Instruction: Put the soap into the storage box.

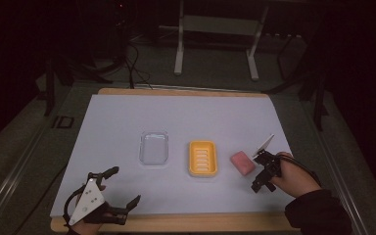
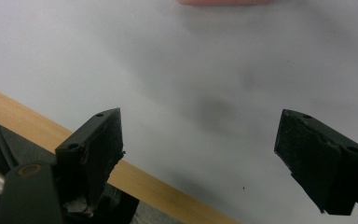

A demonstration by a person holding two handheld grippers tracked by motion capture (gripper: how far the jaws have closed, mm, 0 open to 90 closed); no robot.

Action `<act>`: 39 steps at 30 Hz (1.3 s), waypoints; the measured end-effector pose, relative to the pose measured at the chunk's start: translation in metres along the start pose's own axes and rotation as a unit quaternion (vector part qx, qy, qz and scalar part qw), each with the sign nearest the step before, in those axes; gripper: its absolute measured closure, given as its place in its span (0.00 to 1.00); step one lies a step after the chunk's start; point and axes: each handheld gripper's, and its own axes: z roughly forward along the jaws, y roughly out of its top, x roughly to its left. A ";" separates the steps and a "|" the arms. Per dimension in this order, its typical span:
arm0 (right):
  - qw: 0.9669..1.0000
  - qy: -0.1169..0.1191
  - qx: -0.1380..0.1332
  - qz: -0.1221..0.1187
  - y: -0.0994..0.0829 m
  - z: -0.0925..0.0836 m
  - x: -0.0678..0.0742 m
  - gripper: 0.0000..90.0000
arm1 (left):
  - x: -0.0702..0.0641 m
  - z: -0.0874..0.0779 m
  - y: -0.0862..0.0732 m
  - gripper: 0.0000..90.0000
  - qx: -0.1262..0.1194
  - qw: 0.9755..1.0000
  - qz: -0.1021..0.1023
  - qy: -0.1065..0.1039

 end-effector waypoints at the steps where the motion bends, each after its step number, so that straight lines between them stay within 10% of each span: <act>1: 1.000 0.000 0.000 0.000 0.000 0.000 0.000 0.17 | 0.000 0.000 0.000 0.00 0.000 1.000 0.001 0.000; 8: 1.000 -0.004 0.005 -0.009 0.016 -0.002 0.003 0.18 | 0.000 0.000 0.000 0.00 0.001 1.000 0.000 -0.002; 21: 0.997 0.022 -0.076 -0.013 0.047 -0.006 0.000 0.21 | -0.001 0.000 0.000 0.00 0.002 1.000 0.001 -0.004; 26: 0.994 -0.004 -0.105 -0.034 0.055 -0.003 -0.005 0.21 | -0.001 0.001 0.000 0.00 0.003 1.000 0.003 -0.005; 39: 0.993 0.027 -0.114 -0.019 0.065 0.021 -0.013 0.27 | -0.001 0.002 -0.001 0.00 0.006 1.000 0.004 -0.006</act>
